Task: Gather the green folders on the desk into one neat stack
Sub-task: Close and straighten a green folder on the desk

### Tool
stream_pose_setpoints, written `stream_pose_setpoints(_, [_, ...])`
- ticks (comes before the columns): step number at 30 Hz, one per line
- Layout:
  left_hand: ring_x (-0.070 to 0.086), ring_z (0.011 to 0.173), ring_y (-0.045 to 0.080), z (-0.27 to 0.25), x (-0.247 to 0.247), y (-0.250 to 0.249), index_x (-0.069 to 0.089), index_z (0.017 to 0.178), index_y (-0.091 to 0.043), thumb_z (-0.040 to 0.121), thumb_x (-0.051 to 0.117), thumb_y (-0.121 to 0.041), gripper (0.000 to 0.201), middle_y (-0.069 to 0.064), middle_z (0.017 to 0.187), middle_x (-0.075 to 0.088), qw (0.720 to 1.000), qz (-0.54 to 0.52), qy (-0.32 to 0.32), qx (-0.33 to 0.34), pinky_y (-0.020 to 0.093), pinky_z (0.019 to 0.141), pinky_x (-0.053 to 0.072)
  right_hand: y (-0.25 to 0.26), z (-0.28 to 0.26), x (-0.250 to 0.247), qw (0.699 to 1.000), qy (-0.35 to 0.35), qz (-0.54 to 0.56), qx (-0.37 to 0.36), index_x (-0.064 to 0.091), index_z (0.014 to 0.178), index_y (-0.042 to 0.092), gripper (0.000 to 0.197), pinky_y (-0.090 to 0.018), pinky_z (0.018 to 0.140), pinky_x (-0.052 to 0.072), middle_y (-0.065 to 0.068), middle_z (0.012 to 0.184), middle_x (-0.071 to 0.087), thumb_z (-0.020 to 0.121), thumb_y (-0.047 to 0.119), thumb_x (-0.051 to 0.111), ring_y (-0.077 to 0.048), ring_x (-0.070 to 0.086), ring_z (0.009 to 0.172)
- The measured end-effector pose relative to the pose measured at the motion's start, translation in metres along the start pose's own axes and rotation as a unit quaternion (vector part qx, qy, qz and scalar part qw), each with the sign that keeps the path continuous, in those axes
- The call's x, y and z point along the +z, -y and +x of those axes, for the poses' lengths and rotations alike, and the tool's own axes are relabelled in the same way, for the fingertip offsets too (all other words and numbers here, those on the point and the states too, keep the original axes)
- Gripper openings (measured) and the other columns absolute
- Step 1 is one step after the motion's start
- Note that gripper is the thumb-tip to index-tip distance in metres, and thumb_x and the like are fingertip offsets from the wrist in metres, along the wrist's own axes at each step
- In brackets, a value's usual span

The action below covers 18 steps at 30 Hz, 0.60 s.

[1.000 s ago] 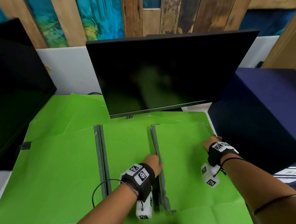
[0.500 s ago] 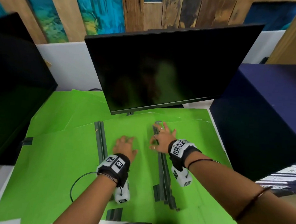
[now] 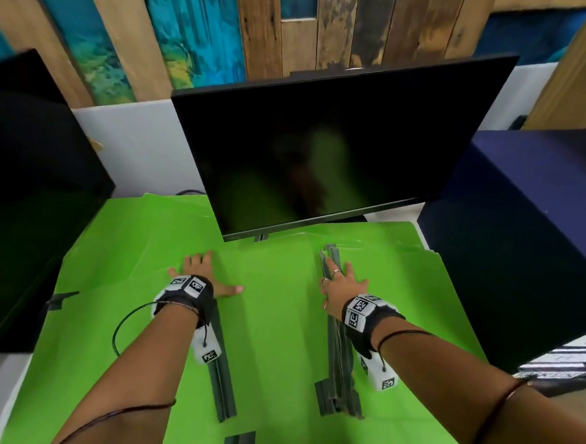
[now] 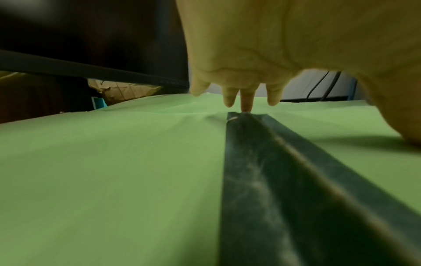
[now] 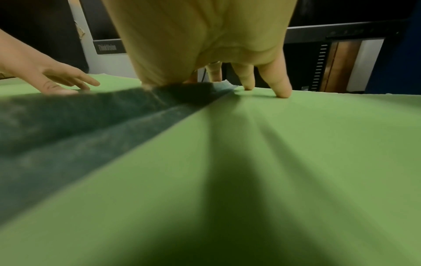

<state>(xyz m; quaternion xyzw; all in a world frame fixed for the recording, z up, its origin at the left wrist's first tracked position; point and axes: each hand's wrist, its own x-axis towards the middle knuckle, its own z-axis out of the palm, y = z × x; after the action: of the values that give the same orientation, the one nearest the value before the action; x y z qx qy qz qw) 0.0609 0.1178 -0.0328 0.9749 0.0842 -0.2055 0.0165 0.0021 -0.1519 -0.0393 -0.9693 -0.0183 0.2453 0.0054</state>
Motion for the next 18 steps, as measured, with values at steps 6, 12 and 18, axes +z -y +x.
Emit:
stream_pose_setpoints(6, [0.030, 0.138, 0.031, -0.010, -0.002, 0.001, 0.024, 0.142, -0.027, 0.048, 0.067, -0.078, 0.116, 0.013, 0.148, 0.030, 0.999, -0.023, -0.048, -0.014, 0.056, 0.113, 0.021, -0.006, -0.004, 0.003, 1.000, 0.000, 0.004, -0.024, 0.033, 0.142, 0.026, 0.053, -0.067, 0.109, 0.016, 0.005, 0.155, -0.021, 0.092, 0.034, 0.050, -0.036, -0.010, 0.144])
stream_pose_setpoints(12, [0.055, 0.117, 0.027, -0.040, -0.027, -0.013, 0.051, 0.127, -0.014, 0.069, 0.068, -0.060, 0.076, 0.009, 0.123, 0.061, 0.983, -0.091, -0.159, 0.003, 0.037, 0.098, 0.045, -0.010, -0.003, 0.013, 0.999, -0.009, -0.027, -0.030, 0.027, 0.143, 0.025, 0.050, -0.063, 0.111, 0.017, 0.004, 0.156, -0.021, 0.095, 0.035, 0.038, -0.035, -0.011, 0.144])
stream_pose_setpoints(18, [0.060, 0.108, 0.026, -0.098, -0.065, -0.049, 0.061, 0.113, -0.004, 0.077, 0.072, -0.019, 0.041, 0.017, 0.115, 0.066, 0.928, -0.221, -0.222, 0.201, 0.032, 0.097, 0.046, -0.007, -0.001, 0.016, 0.998, -0.019, -0.039, -0.040, 0.023, 0.144, 0.020, 0.048, -0.063, 0.111, 0.018, 0.001, 0.155, -0.022, 0.098, 0.030, 0.030, -0.037, -0.012, 0.143])
